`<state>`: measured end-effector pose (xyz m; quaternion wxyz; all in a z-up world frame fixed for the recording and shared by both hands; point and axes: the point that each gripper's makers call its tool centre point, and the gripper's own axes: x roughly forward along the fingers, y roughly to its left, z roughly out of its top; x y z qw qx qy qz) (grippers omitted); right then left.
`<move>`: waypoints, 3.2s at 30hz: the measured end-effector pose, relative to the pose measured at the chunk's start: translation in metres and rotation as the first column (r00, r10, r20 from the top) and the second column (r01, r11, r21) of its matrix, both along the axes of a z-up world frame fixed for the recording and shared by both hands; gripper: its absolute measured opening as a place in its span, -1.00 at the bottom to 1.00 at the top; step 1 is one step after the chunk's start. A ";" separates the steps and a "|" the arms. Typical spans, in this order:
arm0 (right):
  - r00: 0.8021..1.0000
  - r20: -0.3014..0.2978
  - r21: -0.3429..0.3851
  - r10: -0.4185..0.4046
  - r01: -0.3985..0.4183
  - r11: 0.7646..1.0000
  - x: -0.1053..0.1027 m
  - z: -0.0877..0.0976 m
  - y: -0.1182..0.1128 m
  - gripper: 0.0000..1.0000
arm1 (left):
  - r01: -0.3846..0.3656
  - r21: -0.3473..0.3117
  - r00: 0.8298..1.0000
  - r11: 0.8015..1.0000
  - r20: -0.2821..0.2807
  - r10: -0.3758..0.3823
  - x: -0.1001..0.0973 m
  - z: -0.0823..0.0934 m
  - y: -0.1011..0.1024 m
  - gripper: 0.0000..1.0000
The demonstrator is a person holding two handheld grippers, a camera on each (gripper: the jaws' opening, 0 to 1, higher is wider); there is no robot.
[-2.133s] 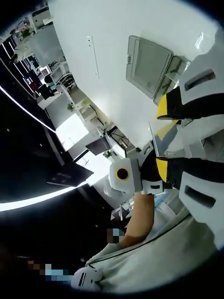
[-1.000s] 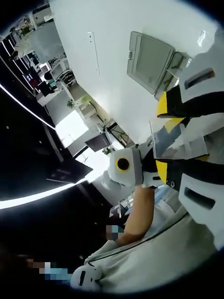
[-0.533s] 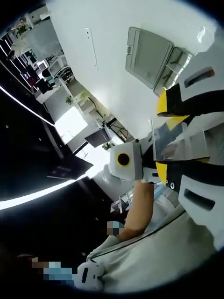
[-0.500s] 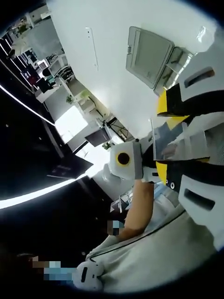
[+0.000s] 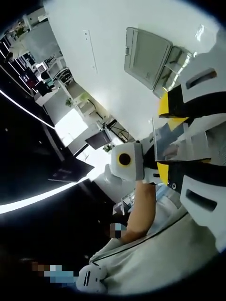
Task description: Insert the divider into the dual guide fixture by aligning both edges with the guide slots and pushing it downward to the bottom, including one-sided entry, uneven engagement, binding, and posture correction.
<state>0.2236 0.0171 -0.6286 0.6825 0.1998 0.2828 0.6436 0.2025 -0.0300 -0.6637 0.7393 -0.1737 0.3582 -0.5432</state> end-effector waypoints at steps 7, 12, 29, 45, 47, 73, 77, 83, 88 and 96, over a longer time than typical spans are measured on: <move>0.999 -0.001 -0.043 -0.037 0.037 0.998 0.007 -0.010 -0.002 -0.39 | -0.024 0.043 0.999 0.999 0.028 0.023 0.004 -0.004 0.006 -0.21; 0.998 -0.011 -0.079 -0.067 0.066 0.995 0.013 -0.017 -0.005 -0.39 | -0.031 0.112 0.998 0.993 0.061 0.024 0.004 -0.010 0.008 -0.15; 0.980 -0.065 -0.229 -0.190 0.171 0.958 0.030 -0.047 -0.006 -0.39 | -0.212 0.338 0.975 0.917 0.143 0.172 0.020 -0.028 0.021 -0.33; 0.941 -0.119 -0.363 -0.318 0.257 0.896 0.035 -0.067 -0.004 -0.39 | -0.362 0.447 0.931 0.818 0.208 0.299 0.026 -0.036 0.022 -0.53; 0.933 -0.128 -0.379 -0.336 0.267 0.886 0.035 -0.069 -0.006 -0.39 | -0.384 0.450 0.923 0.806 0.203 0.327 0.028 -0.037 0.024 -0.56; 0.902 -0.180 -0.424 -0.392 0.288 0.858 0.033 -0.075 -0.004 -0.40 | -0.404 0.518 0.913 0.754 0.177 0.367 0.028 -0.056 0.028 -0.81; 0.899 -0.184 -0.431 -0.397 0.290 0.855 0.034 -0.076 -0.004 -0.40 | -0.410 0.512 0.910 0.755 0.176 0.375 0.030 -0.054 0.029 -0.81; 0.898 -0.186 -0.430 -0.399 0.290 0.855 0.035 -0.075 -0.004 -0.40 | -0.413 0.512 0.909 0.753 0.177 0.378 0.032 -0.053 0.030 -0.84; 0.898 -0.182 -0.432 -0.401 0.294 0.853 0.036 -0.075 -0.004 -0.39 | -0.401 0.513 0.915 0.759 0.188 0.356 0.031 -0.051 0.028 -0.90; 0.892 -0.183 -0.424 -0.412 0.307 0.852 0.037 -0.072 -0.005 -0.36 | -0.387 0.500 0.922 0.775 0.199 0.331 0.032 -0.048 0.027 -0.95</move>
